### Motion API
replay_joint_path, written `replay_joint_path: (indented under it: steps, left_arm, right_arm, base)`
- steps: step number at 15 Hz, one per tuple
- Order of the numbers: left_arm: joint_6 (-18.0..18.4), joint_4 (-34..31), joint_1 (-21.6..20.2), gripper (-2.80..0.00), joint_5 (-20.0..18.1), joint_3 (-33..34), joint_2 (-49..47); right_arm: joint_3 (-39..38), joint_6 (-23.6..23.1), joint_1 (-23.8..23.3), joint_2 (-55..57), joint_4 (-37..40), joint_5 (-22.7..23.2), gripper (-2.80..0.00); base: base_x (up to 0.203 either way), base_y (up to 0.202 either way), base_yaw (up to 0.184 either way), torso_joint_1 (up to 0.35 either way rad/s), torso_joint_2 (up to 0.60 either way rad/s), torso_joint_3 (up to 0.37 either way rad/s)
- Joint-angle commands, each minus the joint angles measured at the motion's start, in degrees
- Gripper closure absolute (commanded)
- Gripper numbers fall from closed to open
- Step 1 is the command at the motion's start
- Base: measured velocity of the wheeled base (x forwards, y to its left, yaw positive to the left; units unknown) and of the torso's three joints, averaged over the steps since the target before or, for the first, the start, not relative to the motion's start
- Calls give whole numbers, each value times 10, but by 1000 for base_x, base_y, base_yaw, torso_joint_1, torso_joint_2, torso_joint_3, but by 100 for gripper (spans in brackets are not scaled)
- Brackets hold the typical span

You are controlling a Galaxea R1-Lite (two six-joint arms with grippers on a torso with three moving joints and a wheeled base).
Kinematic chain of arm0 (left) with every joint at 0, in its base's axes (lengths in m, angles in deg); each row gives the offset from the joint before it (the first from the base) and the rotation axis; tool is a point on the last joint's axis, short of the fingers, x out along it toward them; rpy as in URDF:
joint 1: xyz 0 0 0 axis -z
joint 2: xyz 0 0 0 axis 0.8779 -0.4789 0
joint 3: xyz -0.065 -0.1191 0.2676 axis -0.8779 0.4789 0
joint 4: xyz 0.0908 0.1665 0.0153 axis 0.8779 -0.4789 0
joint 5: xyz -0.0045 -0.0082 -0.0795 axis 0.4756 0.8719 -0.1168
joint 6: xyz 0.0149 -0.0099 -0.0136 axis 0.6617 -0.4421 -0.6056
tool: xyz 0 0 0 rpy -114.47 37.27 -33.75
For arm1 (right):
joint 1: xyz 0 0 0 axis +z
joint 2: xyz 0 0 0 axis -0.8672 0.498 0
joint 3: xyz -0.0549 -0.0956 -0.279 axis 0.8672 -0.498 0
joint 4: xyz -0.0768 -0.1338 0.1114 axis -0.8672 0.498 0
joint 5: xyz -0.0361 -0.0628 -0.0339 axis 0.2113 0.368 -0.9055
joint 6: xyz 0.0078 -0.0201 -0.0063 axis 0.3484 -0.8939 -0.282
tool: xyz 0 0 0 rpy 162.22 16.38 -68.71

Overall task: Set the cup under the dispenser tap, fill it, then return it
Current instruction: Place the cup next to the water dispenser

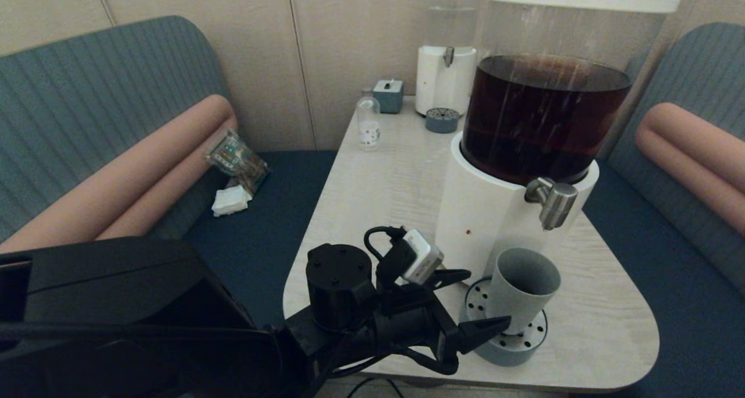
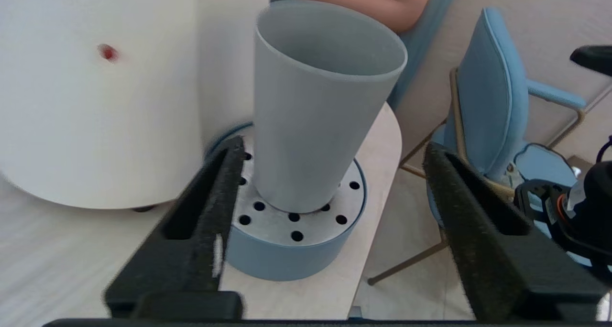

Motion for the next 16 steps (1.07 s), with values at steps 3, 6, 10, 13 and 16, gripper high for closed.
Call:
replay_joint_path:
  steps: [3, 6, 10, 13, 16]
  left_arm:
    - [-2, 5, 6, -280, -1, -14, -30]
    - [-3, 4, 6, -280, -1, -30, -44]
    - [-3, 3, 7, -280, -1, -63, -67]
    - [-4, 2, 13, -280, -1, -80, -78]
    - [-2, 3, 25, -280, -1, -113, -103]
  right_arm:
    - [0, 0, 1, -1, 0, 0, 0]
    - [0, 0, 1, -1, 0, 0, 0]
    - [0, 0, 0, -1, 0, 0, 0]
    - [0, 0, 1, -1, 0, 0, 0]
    - [0, 0, 0, -1, 0, 0, 0]
  base:
    - [0, 0, 0, 0, 0, 0]
    - [0, 0, 0, 0, 0, 0]
    - [0, 0, 0, 0, 0, 0]
    - [0, 0, 0, 0, 0, 0]
    - [0, 0, 0, 0, 0, 0]
